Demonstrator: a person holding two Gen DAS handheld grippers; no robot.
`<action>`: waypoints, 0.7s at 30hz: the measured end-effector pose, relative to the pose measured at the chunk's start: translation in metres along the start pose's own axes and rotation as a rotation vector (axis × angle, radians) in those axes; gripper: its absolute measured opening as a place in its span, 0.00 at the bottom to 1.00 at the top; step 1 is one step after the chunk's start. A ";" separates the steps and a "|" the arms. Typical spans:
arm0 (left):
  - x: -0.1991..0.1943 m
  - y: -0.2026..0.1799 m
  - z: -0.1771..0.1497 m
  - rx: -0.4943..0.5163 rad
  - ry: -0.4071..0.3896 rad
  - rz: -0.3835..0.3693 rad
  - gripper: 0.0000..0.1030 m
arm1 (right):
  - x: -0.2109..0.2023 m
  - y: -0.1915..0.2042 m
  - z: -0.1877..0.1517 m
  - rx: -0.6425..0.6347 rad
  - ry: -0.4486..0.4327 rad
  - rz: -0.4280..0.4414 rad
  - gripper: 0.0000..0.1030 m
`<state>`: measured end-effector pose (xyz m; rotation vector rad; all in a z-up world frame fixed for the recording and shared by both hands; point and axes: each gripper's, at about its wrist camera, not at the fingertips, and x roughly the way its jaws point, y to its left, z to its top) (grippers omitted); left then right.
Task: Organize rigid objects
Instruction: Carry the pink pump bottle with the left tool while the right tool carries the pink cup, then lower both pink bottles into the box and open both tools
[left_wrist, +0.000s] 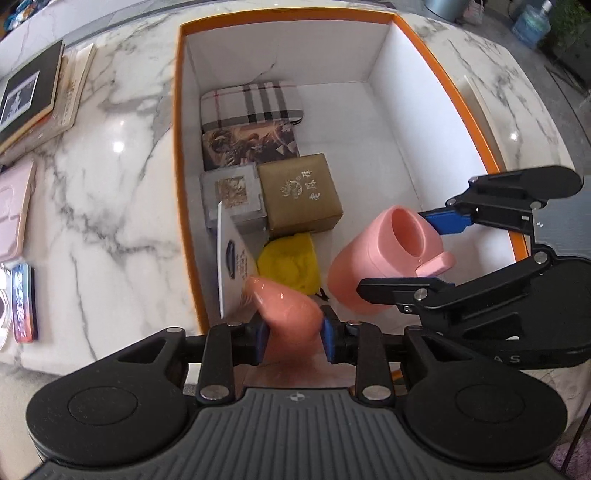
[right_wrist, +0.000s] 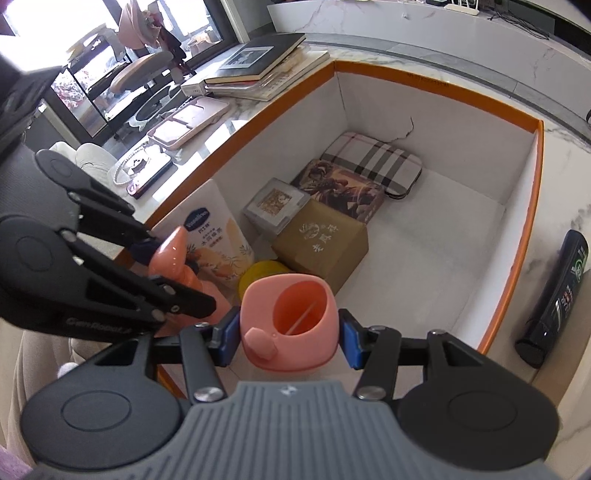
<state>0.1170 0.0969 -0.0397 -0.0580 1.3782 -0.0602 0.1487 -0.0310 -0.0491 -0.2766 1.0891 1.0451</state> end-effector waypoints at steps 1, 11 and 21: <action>-0.003 0.003 -0.002 -0.013 -0.014 -0.009 0.35 | 0.001 0.000 0.000 0.009 0.004 0.005 0.54; -0.063 0.022 -0.023 -0.080 -0.267 -0.079 0.43 | 0.011 0.000 0.002 0.121 0.081 0.016 0.54; -0.054 0.046 -0.044 -0.175 -0.333 0.019 0.48 | 0.025 0.005 -0.002 0.217 0.147 0.012 0.54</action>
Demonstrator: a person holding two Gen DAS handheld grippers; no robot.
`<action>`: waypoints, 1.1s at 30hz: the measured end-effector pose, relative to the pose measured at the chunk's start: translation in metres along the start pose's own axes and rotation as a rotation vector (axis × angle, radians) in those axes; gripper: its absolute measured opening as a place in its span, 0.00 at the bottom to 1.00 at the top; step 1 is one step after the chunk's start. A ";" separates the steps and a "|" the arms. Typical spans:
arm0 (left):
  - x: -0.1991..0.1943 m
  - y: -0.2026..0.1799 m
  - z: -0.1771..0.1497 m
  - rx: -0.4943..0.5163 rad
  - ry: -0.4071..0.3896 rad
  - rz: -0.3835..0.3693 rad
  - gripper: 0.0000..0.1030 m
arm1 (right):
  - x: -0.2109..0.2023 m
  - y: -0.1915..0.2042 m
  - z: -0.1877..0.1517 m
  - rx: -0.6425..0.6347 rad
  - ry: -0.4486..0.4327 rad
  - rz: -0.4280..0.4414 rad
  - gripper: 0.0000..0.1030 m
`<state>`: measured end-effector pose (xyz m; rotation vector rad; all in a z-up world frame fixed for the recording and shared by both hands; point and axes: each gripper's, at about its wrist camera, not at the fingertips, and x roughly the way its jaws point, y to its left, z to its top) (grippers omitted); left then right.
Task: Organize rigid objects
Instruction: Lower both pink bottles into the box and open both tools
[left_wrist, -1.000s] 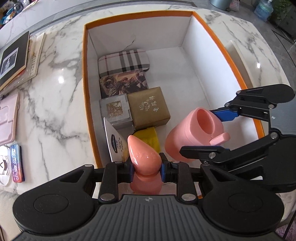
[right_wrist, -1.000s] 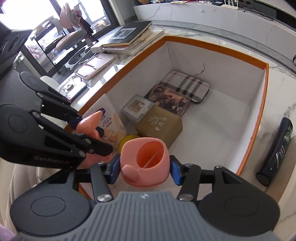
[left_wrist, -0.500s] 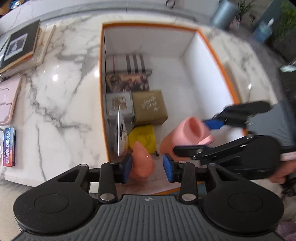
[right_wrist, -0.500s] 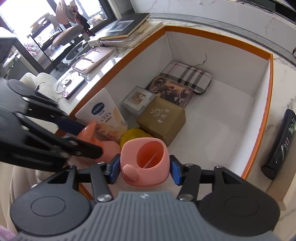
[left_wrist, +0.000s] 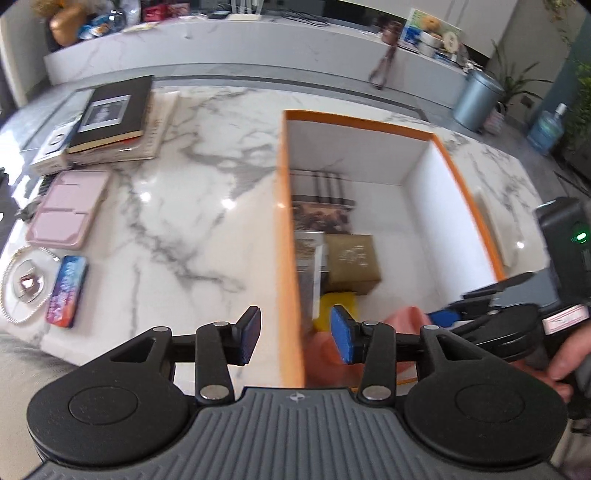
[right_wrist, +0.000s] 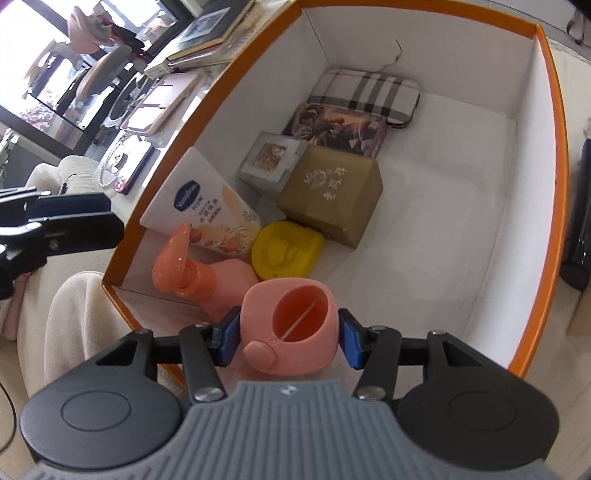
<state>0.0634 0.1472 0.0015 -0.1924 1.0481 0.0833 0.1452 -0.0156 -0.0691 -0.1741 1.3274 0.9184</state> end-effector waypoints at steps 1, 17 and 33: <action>0.001 0.003 -0.002 -0.009 -0.001 -0.004 0.49 | 0.000 0.001 0.000 0.008 0.002 -0.001 0.54; 0.000 0.027 -0.037 -0.314 -0.092 -0.123 0.48 | -0.024 -0.018 -0.011 0.251 -0.110 0.131 0.51; -0.011 0.028 -0.047 -0.366 -0.135 -0.162 0.48 | -0.022 0.010 -0.024 0.258 -0.148 -0.142 0.11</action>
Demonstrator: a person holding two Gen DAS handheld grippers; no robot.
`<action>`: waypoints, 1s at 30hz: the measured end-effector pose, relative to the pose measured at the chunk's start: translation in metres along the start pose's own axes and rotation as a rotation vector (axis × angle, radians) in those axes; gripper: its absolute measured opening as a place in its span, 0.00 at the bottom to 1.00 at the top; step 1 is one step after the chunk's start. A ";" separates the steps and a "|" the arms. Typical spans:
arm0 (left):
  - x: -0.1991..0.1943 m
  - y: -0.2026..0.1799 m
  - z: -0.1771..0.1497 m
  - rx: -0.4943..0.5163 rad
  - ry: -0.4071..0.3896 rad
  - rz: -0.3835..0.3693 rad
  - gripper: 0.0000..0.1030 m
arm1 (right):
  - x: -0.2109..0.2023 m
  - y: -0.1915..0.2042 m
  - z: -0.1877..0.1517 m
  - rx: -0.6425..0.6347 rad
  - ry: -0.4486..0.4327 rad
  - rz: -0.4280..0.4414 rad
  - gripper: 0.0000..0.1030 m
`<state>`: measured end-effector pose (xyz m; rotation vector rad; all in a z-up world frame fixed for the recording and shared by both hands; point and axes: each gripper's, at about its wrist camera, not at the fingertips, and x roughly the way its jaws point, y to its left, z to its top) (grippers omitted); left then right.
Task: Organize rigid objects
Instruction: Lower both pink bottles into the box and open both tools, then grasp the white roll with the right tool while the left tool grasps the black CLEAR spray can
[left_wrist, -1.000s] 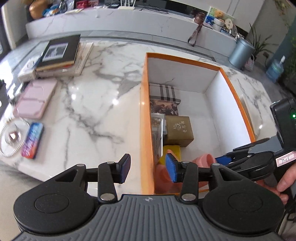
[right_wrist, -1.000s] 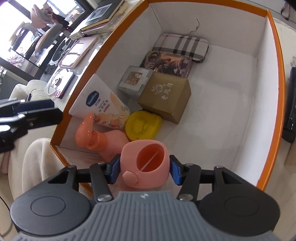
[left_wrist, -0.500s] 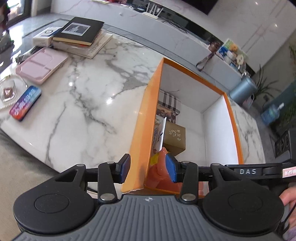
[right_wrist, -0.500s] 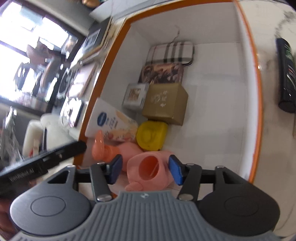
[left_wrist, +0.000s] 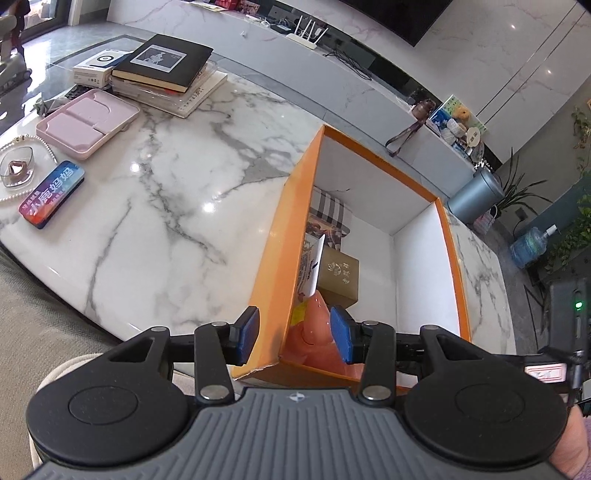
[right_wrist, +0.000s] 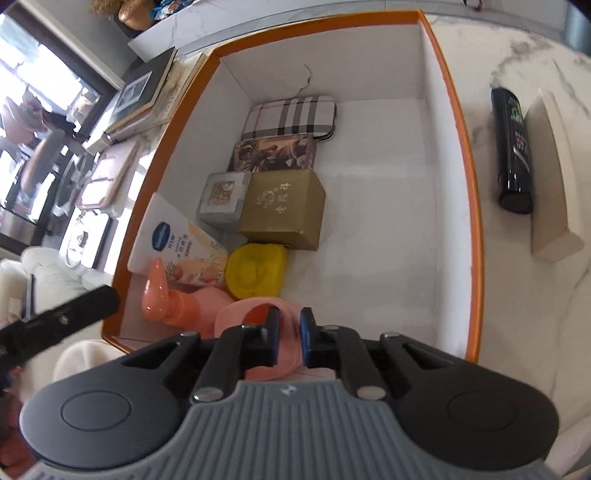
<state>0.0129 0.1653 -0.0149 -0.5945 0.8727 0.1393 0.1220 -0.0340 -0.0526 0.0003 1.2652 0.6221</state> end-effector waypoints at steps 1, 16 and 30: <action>-0.001 0.000 -0.001 0.003 -0.002 0.000 0.48 | 0.001 -0.001 -0.001 -0.001 0.001 -0.002 0.12; -0.033 -0.052 -0.017 0.189 -0.086 0.011 0.46 | -0.054 0.010 -0.028 -0.081 -0.194 -0.021 0.35; -0.021 -0.154 -0.040 0.513 -0.021 -0.011 0.46 | -0.132 -0.054 -0.039 0.007 -0.411 0.001 0.51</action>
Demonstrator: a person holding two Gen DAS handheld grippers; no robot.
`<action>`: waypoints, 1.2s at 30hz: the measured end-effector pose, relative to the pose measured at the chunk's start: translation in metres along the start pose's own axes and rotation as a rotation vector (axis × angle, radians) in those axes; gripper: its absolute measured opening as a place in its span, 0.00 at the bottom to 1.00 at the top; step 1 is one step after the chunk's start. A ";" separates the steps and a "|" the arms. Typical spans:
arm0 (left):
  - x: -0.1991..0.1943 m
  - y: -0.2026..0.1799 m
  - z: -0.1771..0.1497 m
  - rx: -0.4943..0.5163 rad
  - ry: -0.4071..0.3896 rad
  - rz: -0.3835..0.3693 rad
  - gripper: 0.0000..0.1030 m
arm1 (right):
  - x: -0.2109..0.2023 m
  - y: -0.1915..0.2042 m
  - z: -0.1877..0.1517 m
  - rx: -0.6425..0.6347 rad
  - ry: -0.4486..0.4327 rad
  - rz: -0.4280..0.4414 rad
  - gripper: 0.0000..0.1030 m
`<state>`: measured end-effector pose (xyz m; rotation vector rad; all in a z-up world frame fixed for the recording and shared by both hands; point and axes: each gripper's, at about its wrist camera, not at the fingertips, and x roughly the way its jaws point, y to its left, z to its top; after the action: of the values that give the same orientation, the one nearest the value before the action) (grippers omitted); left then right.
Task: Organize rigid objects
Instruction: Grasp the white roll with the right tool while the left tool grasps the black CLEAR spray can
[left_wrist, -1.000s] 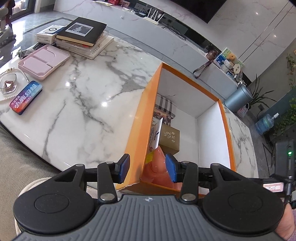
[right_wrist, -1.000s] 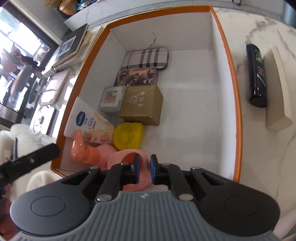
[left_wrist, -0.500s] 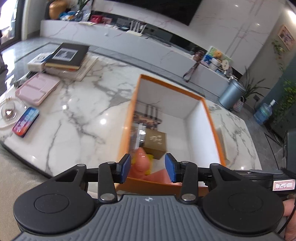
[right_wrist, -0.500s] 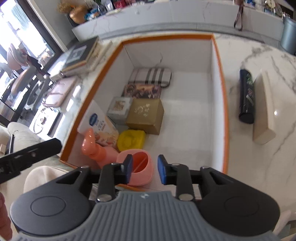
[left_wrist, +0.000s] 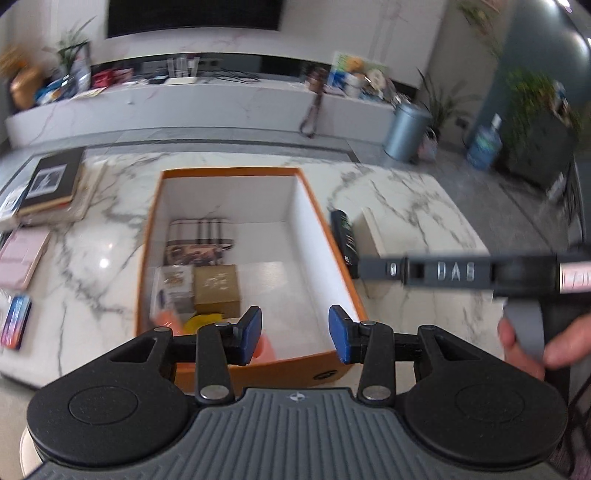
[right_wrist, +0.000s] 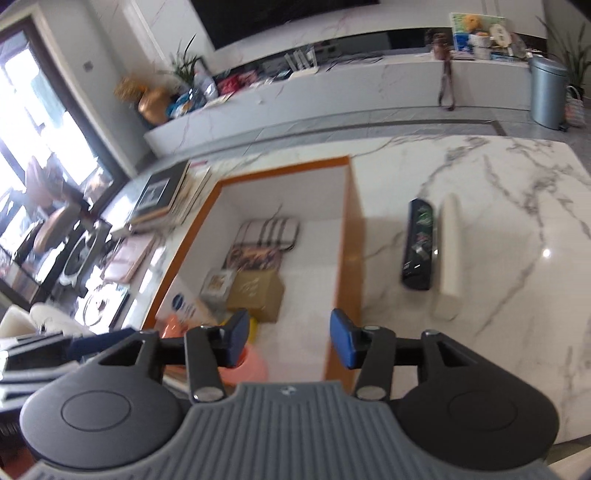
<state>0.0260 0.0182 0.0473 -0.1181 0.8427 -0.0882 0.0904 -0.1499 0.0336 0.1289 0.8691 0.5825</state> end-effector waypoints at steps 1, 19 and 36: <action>0.004 -0.004 0.003 0.018 0.009 -0.002 0.46 | -0.002 -0.006 0.003 0.006 -0.013 -0.008 0.54; 0.147 -0.049 0.098 0.179 0.129 -0.180 0.46 | 0.064 -0.161 0.043 0.306 -0.039 -0.169 0.62; 0.219 -0.066 0.123 0.235 0.239 -0.145 0.43 | 0.146 -0.177 0.055 0.237 0.118 -0.127 0.52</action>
<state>0.2614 -0.0658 -0.0246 0.0541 1.0554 -0.3415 0.2814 -0.2135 -0.0899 0.2537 1.0523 0.3699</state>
